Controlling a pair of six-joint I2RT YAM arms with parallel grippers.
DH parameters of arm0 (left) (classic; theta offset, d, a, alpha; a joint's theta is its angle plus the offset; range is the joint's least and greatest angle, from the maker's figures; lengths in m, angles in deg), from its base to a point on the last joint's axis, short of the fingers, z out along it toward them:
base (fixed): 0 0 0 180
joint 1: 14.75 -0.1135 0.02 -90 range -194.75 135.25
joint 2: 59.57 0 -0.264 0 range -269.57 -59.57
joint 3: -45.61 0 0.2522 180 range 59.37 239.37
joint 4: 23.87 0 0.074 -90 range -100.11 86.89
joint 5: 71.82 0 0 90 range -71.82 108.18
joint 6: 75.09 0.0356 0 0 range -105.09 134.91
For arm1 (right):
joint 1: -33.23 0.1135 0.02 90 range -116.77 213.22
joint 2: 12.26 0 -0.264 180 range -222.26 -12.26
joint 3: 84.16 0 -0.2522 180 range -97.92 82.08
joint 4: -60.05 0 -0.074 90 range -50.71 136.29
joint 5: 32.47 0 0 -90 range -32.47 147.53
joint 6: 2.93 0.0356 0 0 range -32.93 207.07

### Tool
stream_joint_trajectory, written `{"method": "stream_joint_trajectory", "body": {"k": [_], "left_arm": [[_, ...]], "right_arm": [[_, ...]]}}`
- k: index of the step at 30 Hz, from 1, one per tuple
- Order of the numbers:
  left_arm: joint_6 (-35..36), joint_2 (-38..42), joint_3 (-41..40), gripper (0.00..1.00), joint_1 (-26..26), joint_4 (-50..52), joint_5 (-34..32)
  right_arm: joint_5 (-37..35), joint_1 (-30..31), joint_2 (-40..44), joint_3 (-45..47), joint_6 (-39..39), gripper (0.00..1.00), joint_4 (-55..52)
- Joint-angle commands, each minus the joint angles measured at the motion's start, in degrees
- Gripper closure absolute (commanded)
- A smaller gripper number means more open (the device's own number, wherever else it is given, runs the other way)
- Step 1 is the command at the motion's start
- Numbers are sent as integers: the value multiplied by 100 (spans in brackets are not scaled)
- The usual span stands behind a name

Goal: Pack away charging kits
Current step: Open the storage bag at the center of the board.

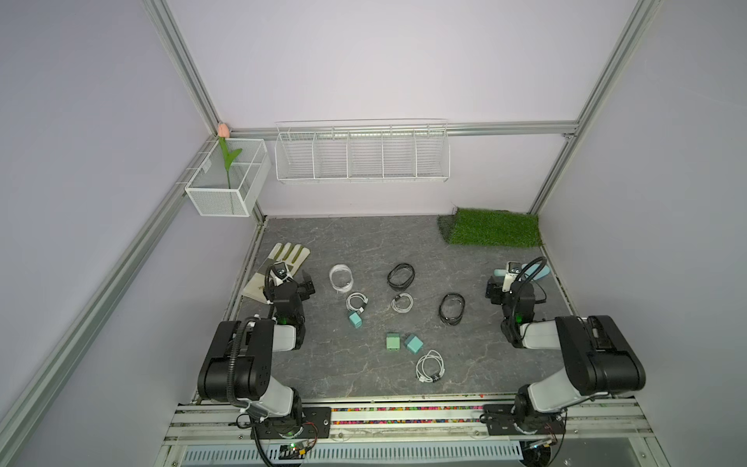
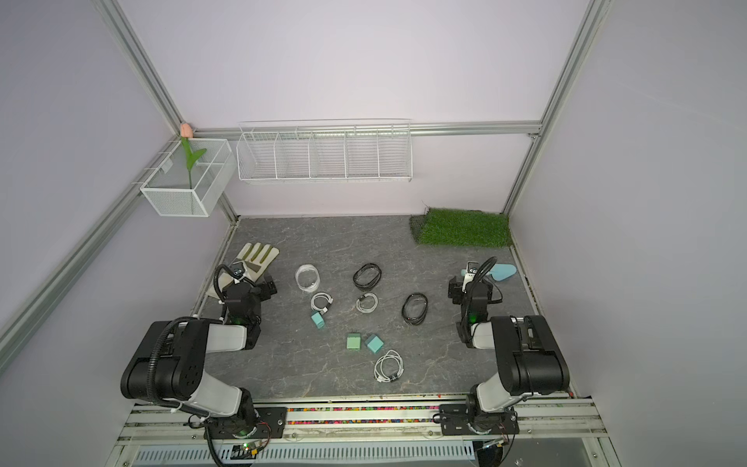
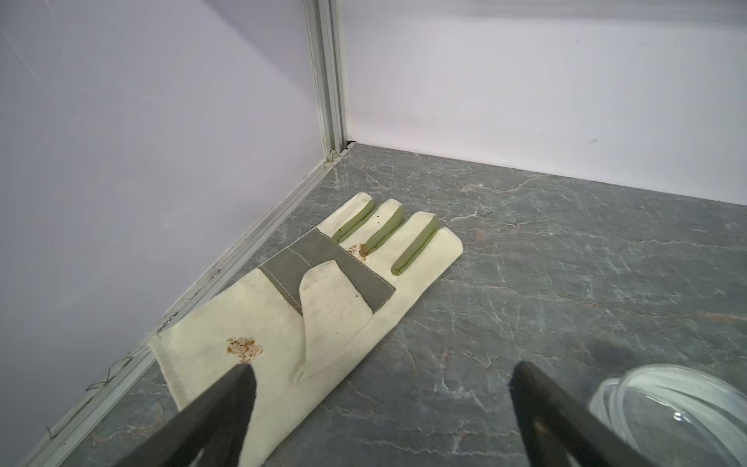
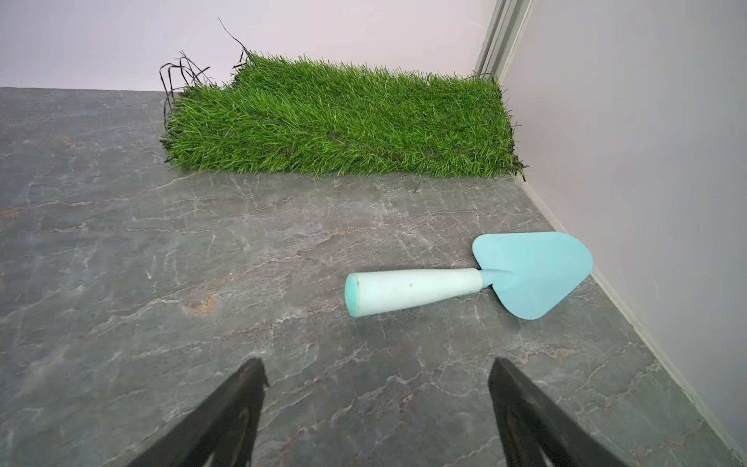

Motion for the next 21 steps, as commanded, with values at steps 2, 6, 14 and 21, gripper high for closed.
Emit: {"method": "stream_joint_trajectory", "body": {"k": [2,6,14,21], "left_arm": [[-3,-46,110,1,32,-3,-48],[-5,-52,115,1,29,1,-47],[-5,-46,111,1,29,-3,-37],[259,329,1,1,313,19,-488]], "right_arm": [[-11,7,33,-62,3,11,72],[-12,10,35,-62,12,11,73],[-4,3,40,-56,9,11,82],[-117,90,337,-160,-59,11,-333]]}}
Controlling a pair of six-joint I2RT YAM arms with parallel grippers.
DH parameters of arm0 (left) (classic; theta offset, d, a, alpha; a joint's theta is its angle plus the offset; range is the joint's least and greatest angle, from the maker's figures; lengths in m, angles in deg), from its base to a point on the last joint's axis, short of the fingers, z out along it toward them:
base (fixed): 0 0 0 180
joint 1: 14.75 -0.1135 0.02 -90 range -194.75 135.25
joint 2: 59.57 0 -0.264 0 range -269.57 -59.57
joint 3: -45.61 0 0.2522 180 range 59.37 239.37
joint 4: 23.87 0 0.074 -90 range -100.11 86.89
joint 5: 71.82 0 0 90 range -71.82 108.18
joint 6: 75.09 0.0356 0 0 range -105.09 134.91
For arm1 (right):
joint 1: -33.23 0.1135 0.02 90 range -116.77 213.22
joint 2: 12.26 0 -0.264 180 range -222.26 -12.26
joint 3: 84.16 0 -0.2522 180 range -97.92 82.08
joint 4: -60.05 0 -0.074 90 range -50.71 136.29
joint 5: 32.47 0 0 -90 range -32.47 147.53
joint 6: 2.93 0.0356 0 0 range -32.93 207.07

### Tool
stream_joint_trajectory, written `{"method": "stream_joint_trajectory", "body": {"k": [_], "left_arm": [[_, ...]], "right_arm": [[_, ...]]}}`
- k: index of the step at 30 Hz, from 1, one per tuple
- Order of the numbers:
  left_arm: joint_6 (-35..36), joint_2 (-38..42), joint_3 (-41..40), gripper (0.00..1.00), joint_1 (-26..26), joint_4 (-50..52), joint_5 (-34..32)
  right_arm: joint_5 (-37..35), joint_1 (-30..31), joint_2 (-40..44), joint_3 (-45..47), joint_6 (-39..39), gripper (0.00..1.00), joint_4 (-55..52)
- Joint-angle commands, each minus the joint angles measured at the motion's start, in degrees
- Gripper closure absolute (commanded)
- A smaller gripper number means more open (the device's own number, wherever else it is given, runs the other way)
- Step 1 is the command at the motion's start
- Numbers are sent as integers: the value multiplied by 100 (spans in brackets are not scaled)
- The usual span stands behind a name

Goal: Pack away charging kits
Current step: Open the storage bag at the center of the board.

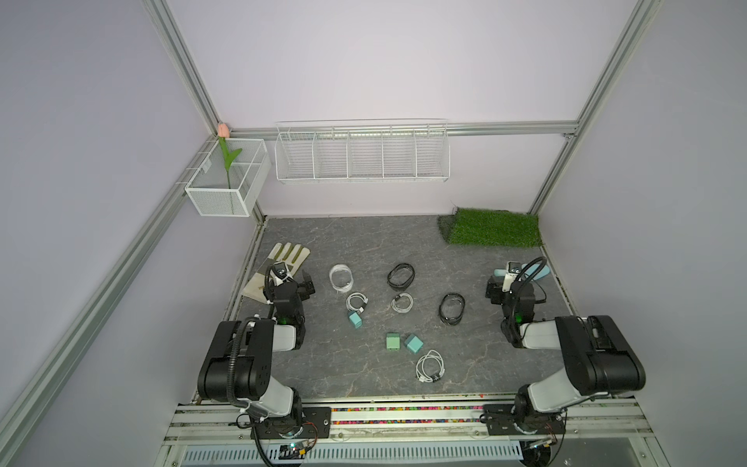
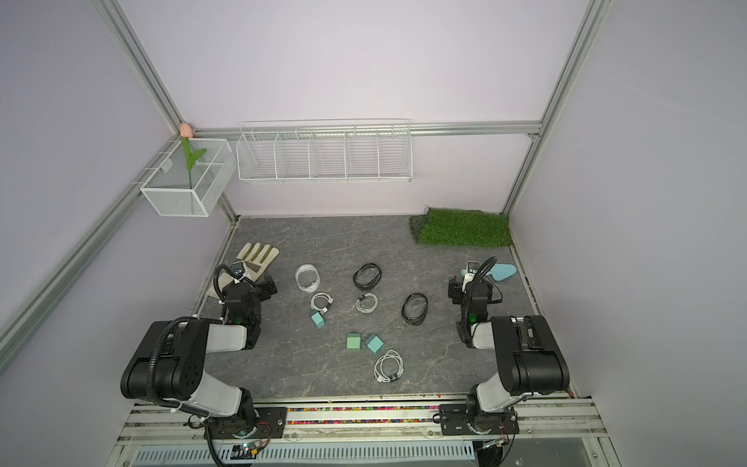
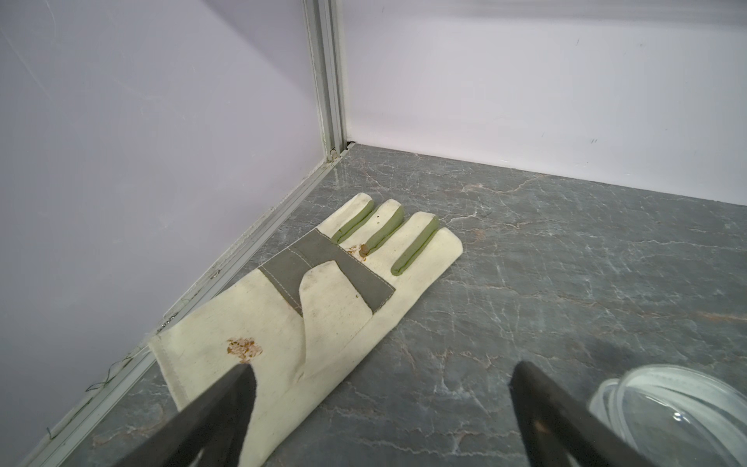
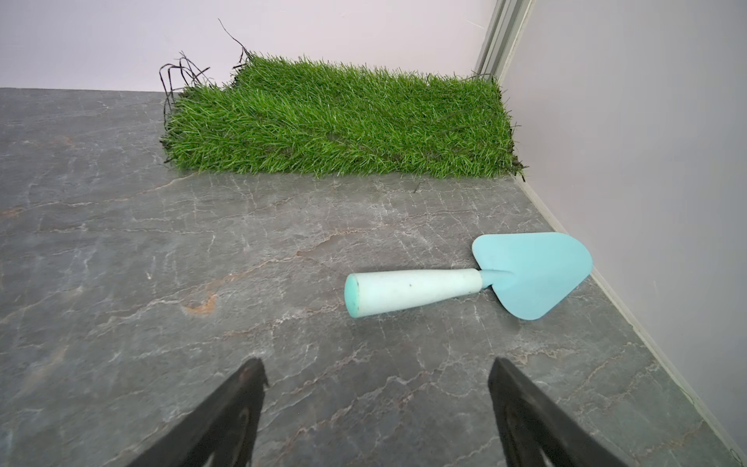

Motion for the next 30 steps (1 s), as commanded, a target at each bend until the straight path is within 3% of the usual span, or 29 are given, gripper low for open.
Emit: {"method": "stream_joint_trajectory", "body": {"k": [1,2,4,6,7,8,10,11,13,14,16,17,20,24,28,30], "left_arm": [[413,669,35,1,591,276,-1035],[588,1112,121,1,904,763,-1506],[434,1822,286,1,1135,1558,-1563],[-709,2534,479,1,1133,2368,-1550],[-1578,2852,683,1,1135,3175,-1618],[-2393,3243,1053,1,1128,4392,-1389],[-2429,3846,1459,1,1132,5530,-574],[-2700,4111,1473,1,1131,5812,-781],[-3603,4446,1332,1,983,6173,-1387],[-3802,4695,1247,1,803,6242,-1083],[-3523,4907,1025,1,509,5863,-202],[-3546,4974,962,1,512,5799,-152],[-3559,4606,1413,0,521,6397,-42],[-3423,2773,2946,3,661,7587,870],[-3321,1097,4614,0,1724,8945,-130],[-3313,240,5356,6,2083,9441,-379]], "right_arm": [[-278,108,495,-269,-132,11,-513],[-600,219,877,-630,-32,11,-1474],[-744,209,1448,-1372,640,11,-3397],[-847,172,1740,-2361,1859,11,-5718],[-706,185,1783,-2614,1943,11,-6113],[-427,190,1874,-2771,2033,11,-6321],[294,181,2219,-2779,2234,11,-6363],[677,186,2462,-2673,2384,11,-6230],[1072,245,2933,-2362,2774,11,-5821],[1158,319,3136,-2260,2923,11,-5687],[1040,575,3343,-2233,3048,11,-5700],[921,772,3379,-2233,3064,11,-5715],[803,1463,3249,-2163,2890,11,-5406],[284,2203,2672,-2257,2794,11,-5246],[-70,2713,1806,-2642,2731,11,-5301],[-242,2959,1380,-2826,2747,11,-5391]]}}
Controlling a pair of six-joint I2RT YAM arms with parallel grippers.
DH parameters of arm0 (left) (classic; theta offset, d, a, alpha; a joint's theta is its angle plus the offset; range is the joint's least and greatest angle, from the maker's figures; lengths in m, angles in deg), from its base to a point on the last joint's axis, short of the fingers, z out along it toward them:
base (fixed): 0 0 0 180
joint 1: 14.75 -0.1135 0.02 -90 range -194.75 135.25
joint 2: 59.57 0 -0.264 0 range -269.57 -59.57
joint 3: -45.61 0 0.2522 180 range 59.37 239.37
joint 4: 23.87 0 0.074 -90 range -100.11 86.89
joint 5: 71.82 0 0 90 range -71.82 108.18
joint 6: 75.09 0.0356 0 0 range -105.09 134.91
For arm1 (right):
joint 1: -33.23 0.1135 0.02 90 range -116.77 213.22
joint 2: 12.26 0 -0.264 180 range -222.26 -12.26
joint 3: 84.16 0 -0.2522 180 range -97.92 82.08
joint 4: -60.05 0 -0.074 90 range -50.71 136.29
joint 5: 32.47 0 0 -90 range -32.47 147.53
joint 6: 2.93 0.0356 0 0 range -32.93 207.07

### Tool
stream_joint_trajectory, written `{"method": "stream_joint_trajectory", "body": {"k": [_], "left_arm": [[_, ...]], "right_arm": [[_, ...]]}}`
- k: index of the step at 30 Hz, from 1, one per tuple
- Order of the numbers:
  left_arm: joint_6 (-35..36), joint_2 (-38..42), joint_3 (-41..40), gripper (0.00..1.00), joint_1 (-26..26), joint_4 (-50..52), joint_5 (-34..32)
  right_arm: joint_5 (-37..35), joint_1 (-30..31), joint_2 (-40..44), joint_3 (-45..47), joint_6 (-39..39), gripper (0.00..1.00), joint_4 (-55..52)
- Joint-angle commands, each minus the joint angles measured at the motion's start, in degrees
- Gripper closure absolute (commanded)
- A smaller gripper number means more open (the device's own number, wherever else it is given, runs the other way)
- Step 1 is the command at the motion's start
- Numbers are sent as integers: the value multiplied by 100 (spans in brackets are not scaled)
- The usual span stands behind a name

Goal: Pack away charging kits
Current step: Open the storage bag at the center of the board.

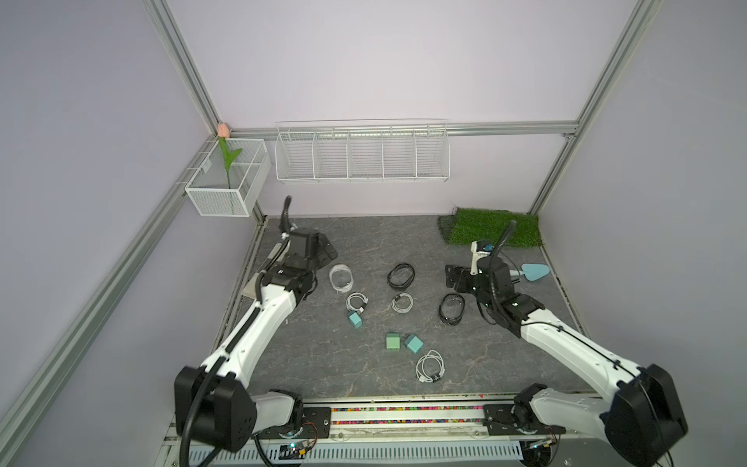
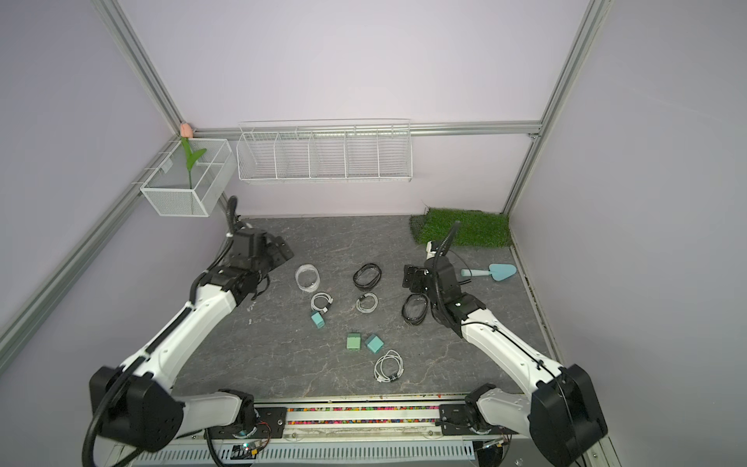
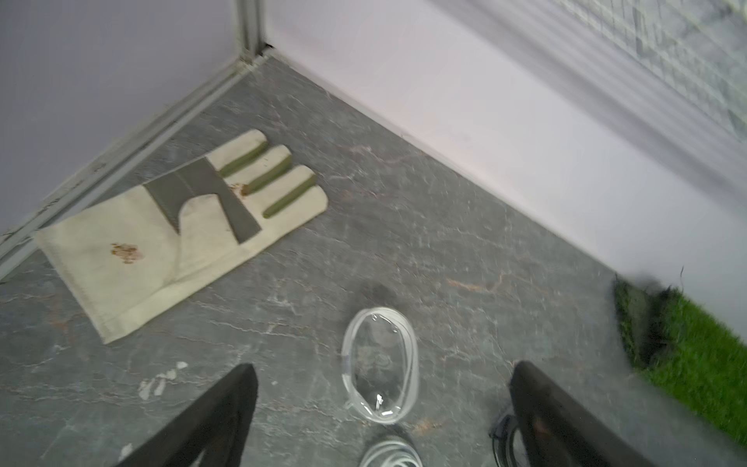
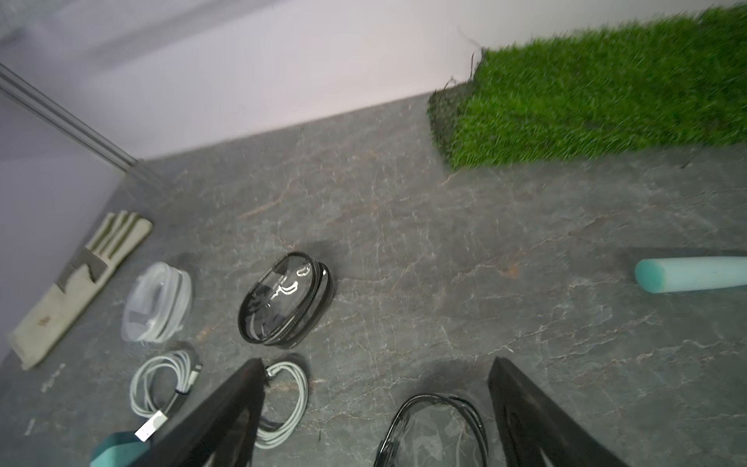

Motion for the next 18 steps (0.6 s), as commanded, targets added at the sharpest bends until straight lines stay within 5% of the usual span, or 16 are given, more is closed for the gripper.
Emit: {"method": "stream_joint_trajectory", "body": {"k": [1,5,7,12,18], "left_arm": [[-37,-1054,947,8,493,1550,-460],[-35,-2560,2118,19,661,2392,-614],[-41,-3056,2448,16,711,2602,-817],[-168,-3946,3116,14,715,3161,-1270],[-188,-4263,3275,23,715,3232,-1310]], "right_arm": [[-497,343,-499,-315,16,10,44],[-811,675,-949,-451,-124,10,45],[-998,814,-1030,-454,-166,10,42],[-1033,988,-1279,-598,-38,10,100],[-1009,1239,-1622,-922,-2,9,31]]}}
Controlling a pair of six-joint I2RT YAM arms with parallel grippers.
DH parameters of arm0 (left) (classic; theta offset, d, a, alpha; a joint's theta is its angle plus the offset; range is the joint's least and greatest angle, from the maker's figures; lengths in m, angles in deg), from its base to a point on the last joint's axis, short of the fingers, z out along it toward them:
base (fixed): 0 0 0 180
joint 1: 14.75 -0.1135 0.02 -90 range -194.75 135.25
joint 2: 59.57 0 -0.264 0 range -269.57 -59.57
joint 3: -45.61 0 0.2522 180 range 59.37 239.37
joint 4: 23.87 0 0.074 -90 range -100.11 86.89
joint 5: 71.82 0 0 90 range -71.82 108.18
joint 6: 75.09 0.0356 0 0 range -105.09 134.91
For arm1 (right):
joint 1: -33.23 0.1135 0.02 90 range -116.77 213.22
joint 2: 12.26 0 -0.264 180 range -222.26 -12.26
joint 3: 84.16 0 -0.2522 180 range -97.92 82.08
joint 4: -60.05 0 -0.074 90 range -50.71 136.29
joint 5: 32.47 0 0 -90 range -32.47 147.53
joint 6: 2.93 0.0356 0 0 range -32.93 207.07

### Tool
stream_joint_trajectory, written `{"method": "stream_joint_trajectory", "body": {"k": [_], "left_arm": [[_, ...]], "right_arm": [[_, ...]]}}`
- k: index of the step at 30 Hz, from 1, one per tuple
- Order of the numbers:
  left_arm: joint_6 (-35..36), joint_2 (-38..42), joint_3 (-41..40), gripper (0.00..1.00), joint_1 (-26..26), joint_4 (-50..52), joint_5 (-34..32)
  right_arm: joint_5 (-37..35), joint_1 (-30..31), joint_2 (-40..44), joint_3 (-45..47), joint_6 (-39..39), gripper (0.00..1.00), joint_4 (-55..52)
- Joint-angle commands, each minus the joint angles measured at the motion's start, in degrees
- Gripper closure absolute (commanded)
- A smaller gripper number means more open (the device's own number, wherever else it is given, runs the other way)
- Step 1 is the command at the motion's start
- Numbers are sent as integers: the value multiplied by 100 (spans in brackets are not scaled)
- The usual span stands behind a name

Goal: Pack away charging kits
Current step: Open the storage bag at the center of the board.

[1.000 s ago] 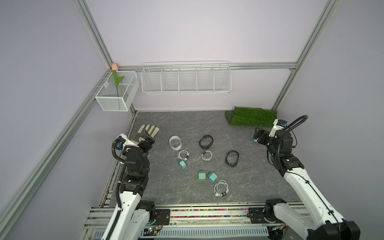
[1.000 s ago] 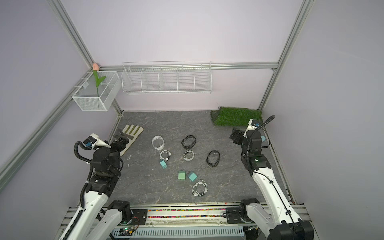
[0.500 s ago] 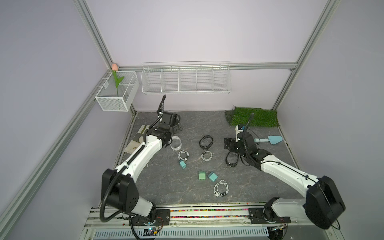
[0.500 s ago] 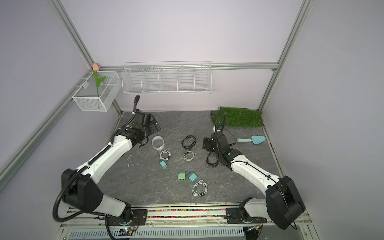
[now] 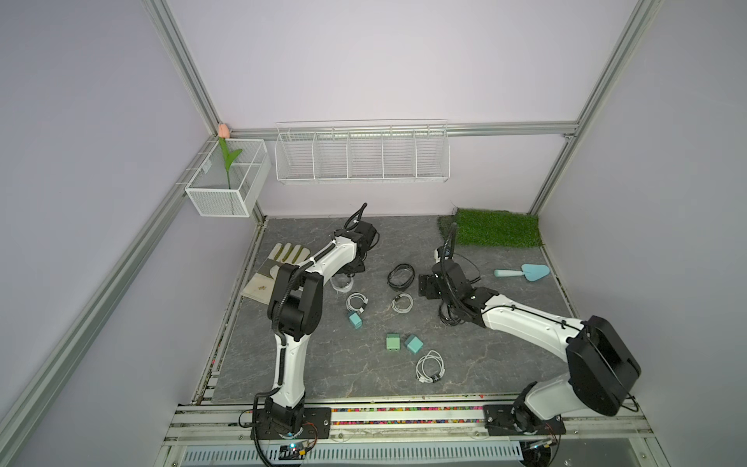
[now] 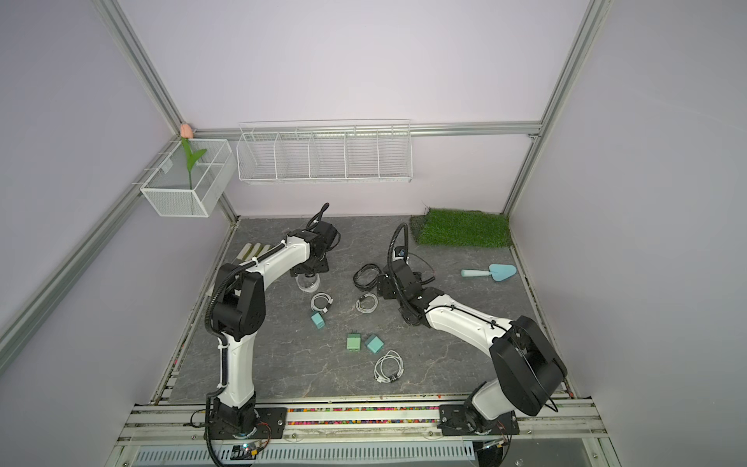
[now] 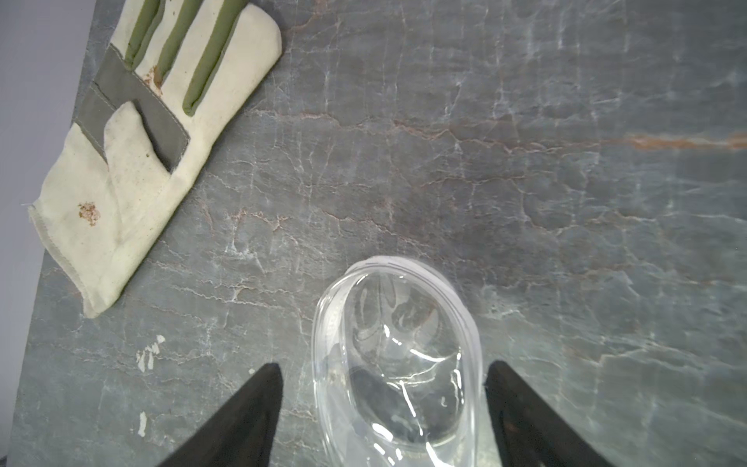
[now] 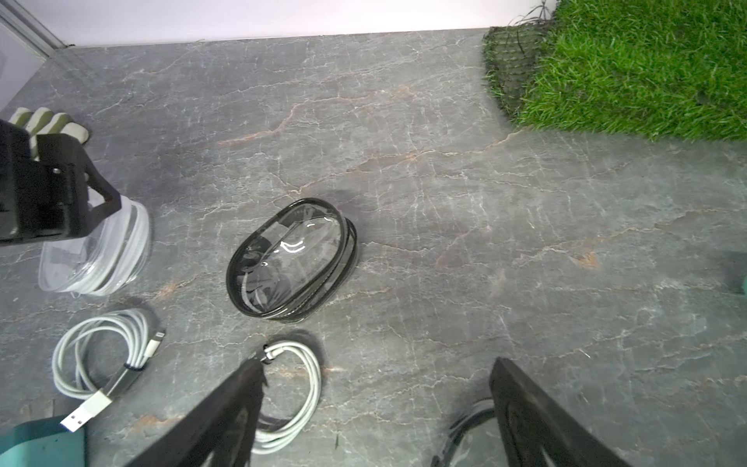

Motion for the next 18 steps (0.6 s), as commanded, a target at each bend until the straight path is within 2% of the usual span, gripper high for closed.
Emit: {"method": "stream_joint_trajectory", "body": {"k": [1,6,11,14,18], "left_arm": [[-149,50,166,23,13,450,-211],[16,287,-163,19,27,51,349],[-7,278,-295,18,40,63,359],[-9,314,-428,24,57,-4,359],[44,291,-505,42,57,-104,563]], "right_arm": [[-113,156,-143,-260,67,9,-1],[-277,382,-308,-389,19,9,-68],[-278,538,-376,-381,142,9,-115],[-345,667,-383,-368,173,9,-112],[-402,813,-435,-417,169,9,-141]]}}
